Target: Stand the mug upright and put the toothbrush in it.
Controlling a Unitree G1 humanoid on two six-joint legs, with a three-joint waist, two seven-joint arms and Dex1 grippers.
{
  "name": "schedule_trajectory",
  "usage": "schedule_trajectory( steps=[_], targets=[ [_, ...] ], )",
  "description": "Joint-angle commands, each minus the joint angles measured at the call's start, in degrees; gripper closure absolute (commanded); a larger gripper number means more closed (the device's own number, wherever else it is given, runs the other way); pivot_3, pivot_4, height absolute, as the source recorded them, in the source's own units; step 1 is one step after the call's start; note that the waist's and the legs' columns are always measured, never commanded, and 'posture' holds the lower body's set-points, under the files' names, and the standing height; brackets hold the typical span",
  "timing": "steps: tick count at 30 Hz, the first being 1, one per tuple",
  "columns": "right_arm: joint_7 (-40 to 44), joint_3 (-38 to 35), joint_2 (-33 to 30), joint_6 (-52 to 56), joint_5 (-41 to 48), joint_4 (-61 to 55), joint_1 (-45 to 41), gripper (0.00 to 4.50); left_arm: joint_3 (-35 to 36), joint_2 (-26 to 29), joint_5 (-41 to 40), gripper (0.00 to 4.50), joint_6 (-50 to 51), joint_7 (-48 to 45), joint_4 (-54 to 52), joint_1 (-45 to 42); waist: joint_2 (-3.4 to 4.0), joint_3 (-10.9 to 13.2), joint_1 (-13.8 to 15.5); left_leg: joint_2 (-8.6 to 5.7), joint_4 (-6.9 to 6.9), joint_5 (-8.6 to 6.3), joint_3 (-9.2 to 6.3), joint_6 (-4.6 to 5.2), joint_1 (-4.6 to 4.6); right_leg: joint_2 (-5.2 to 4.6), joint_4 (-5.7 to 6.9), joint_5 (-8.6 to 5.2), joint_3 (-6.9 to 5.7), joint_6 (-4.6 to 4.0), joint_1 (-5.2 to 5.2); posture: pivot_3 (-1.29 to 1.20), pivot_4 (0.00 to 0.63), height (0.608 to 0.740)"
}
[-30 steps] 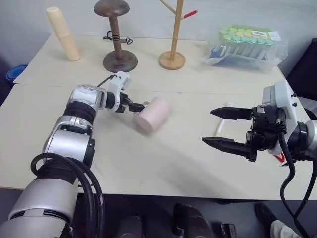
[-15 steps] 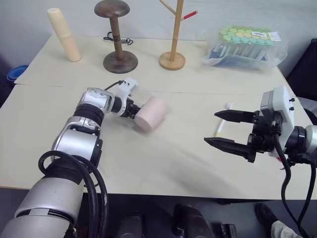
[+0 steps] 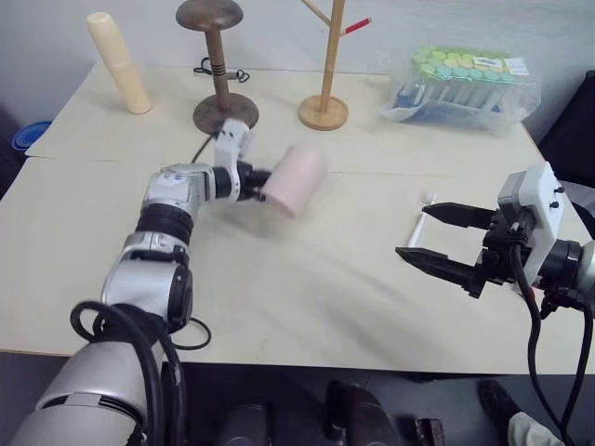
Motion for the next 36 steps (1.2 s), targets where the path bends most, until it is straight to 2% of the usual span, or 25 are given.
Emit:
schedule_trajectory(
  steps=[1, 4, 6, 9, 11, 14, 18, 22, 26, 29, 32, 35, 36],
  targets=[
    [-3.34, -3.16, 1.27, -1.43, -1.46, -0.94, 1.09, 0.00, 0.25, -5.69, -1.23, 4.43, -7.75, 7.12, -16.46, 9.82, 0.02, -0.02, 0.04, -0.02, 0.02, 0.00, 0.01, 0.00, -0.05, -0.02, 0.02, 0.00, 0.01, 0.00, -0.06, 0.00, 0.150, 0.740],
    [-5.30, -3.61, 2.28, -1.51, -2.35, -0.39, 1.95, 0.00, -4.35, -10.29, 4.38, 4.43, -21.04, 13.32, -19.26, 17.82, 0.01, -0.01, 0.24, -0.04, 0.12, 0.00, 0.00, 0.00, -0.08, -0.07, 0.07, 0.01, 0.00, 0.00, -0.07, 0.00, 0.150, 0.740],
    [-6.01, -4.03, 2.76, -1.39, -1.89, -0.41, 2.27, 0.00, -6.95, -12.83, 8.21, 4.43, -30.60, 18.34, -15.52, 20.82, -0.01, 0.00, 0.31, -0.06, 0.16, 0.00, 0.01, 0.01, -0.09, -0.06, 0.09, 0.04, 0.00, -0.01, -0.07, 0.00, 0.150, 0.740],
    [-7.02, -3.91, 3.14, -1.16, -1.28, -0.66, 2.11, 0.00, -9.06, -13.65, 12.47, 4.43, -42.40, 24.84, -8.84, 22.19, 0.01, -0.03, 0.95, -0.06, 0.20, 0.02, 0.06, 0.04, -0.08, -0.06, 0.08, 0.16, 0.02, -0.06, -0.07, 0.00, 0.150, 0.740],
    [-7.63, -3.68, 3.26, -0.96, -1.03, -0.90, 2.23, 0.00, -9.82, -13.56, 13.89, 4.43, -46.75, 27.26, -5.53, 22.65, -0.01, -0.04, 1.16, -0.05, 0.20, 0.04, 0.13, 0.08, -0.05, -0.06, 0.06, 0.23, 0.08, -0.07, -0.06, 0.00, 0.150, 0.740],
    [-7.75, -3.49, 3.14, -0.93, -1.11, -1.10, 2.84, 0.00, -9.90, -13.13, 13.00, 3.70, -49.01, 26.39, -4.65, 23.65, 0.03, -0.09, 1.23, -0.05, 0.20, 0.05, 0.14, 0.09, -0.04, -0.06, 0.04, 0.25, 0.08, -0.07, -0.06, 0.00, 0.150, 0.740],
    [-7.48, -3.51, 3.12, -1.15, -1.03, -0.02, 2.91, 0.00, -10.58, -10.95, 11.94, 2.42, -49.09, 22.84, -11.01, 27.85, 0.03, -0.09, 1.15, -0.04, 0.18, 0.05, 0.13, 0.09, -0.06, -0.03, 0.01, 0.25, 0.06, -0.07, -0.07, 0.00, 0.150, 0.740],
    [-7.35, -2.16, 3.42, -1.47, -1.66, 0.76, 2.46, 0.00, -10.96, -8.95, 9.95, 1.11, -45.33, 18.00, -18.54, 32.00, 0.04, -0.09, 1.24, -0.03, 0.19, 0.05, 0.12, 0.10, -0.07, -0.04, 0.01, 0.25, 0.05, -0.07, -0.06, 0.00, 0.150, 0.740],
    [-6.90, -1.10, 3.67, -1.66, -2.17, 1.05, 2.39, 0.00, -10.23, -6.08, 6.75, 0.03, -37.82, 13.47, -29.62, 35.57, 0.04, -0.09, 1.15, -0.01, 0.20, 0.05, 0.11, 0.10, -0.08, -0.03, 0.00, 0.25, 0.05, -0.07, -0.07, 0.00, 0.150, 0.740],
    [-5.80, -0.42, 3.55, -1.89, -2.65, 1.46, 2.44, 0.00, -8.59, -2.83, 2.82, 0.03, -28.94, 10.22, -38.43, 37.67, 0.05, -0.10, 1.03, 0.02, 0.21, 0.05, 0.10, 0.09, -0.07, -0.02, 0.00, 0.25, 0.05, -0.07, -0.06, 0.00, 0.150, 0.740],
    [-3.86, -0.13, 3.06, -2.14, -2.93, 1.84, 2.60, 0.00, -6.79, 1.92, -3.73, 0.03, -15.24, 5.82, -47.89, 38.95, 0.06, -0.11, 0.90, 0.02, 0.21, 0.05, 0.09, 0.09, -0.07, -0.02, 0.00, 0.25, 0.06, -0.07, -0.06, 0.00, 0.150, 0.740],
    [-3.91, 0.73, 2.53, -2.07, -4.88, 2.97, 2.01, 0.00, -3.63, 8.42, -14.65, 0.03, 2.65, 0.37, -55.93, 37.93, 0.06, -0.11, 0.59, 0.05, 0.21, 0.05, 0.07, 0.09, -0.08, 0.00, 0.00, 0.25, 0.06, -0.07, -0.06, 0.00, 0.150, 0.740],
    [-5.27, 1.70, 2.68, -1.50, -5.99, 3.84, 1.13, 0.00, -1.86, 12.43, -21.99, 0.03, 13.13, -2.82, -57.72, 35.59, 0.06, -0.11, 0.50, 0.07, 0.21, 0.05, 0.05, 0.09, -0.08, 0.00, 0.00, 0.25, 0.06, -0.07, -0.06, 0.00, 0.150, 0.740]
  ],
)
